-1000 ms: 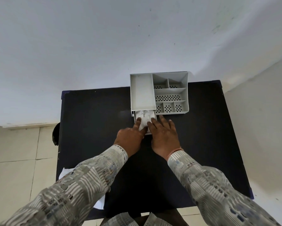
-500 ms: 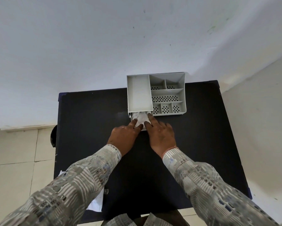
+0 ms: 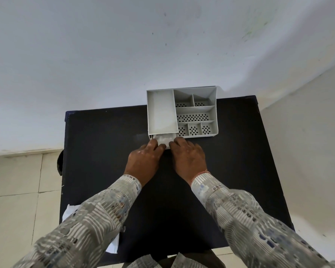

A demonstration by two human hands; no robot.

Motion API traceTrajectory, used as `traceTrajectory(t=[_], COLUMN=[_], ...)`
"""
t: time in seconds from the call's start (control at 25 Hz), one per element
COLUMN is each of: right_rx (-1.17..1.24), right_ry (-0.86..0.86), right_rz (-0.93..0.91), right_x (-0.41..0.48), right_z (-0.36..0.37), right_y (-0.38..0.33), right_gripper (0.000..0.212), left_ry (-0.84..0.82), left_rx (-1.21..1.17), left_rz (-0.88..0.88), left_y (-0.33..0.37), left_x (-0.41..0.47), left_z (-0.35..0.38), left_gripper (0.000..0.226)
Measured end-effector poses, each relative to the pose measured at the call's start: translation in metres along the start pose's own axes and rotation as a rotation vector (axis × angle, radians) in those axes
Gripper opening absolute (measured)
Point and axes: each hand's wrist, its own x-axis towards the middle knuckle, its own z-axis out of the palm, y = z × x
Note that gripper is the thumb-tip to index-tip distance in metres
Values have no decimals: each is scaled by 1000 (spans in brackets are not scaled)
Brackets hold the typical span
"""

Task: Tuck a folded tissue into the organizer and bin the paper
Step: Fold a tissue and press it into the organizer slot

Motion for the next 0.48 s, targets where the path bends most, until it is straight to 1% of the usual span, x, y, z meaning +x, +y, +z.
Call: traceTrajectory(t=[0.08,0.2,0.32,0.4,0.48], right_rx=[22,77,116,100,105], right_ry=[-13,-28,-49,-62,-50], right_rz=[16,22,12,18,26], right_x=[-8,1,21,31,34], right_z=[0,-2,-11,-16,-22], right_y=[-1,-3,-1,1,2], right_gripper=[20,12,21,26,26], left_ry=[7,-39,-58,-80,-105], left_rx=[-30,-46,-45,-35,-27], left_rz=[-4,-10,-47,-66,-73], left_y=[-3,0,4,7,10], left_x=[-3,1,10,15,17], left_z=[1,-1,-6,-8,-8], left_gripper=[35,26,14,14,21])
